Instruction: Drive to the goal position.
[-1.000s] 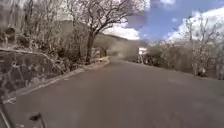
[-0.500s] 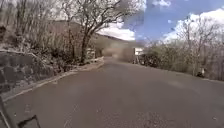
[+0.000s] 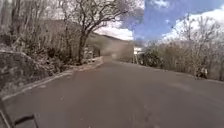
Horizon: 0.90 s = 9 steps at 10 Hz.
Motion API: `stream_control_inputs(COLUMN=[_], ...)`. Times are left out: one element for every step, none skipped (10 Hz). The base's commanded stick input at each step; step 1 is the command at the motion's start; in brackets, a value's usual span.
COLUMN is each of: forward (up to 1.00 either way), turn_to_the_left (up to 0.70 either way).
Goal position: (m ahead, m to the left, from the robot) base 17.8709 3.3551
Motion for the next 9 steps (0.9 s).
stream_control_inputs(forward=[0.7,0.7,0.7,0.7,0.7,0.7,0.7,0.7,0.7], turn_to_the_left=[0.0,0.0,0.0,0.0,0.0,0.0,0.0,0.0,0.0])
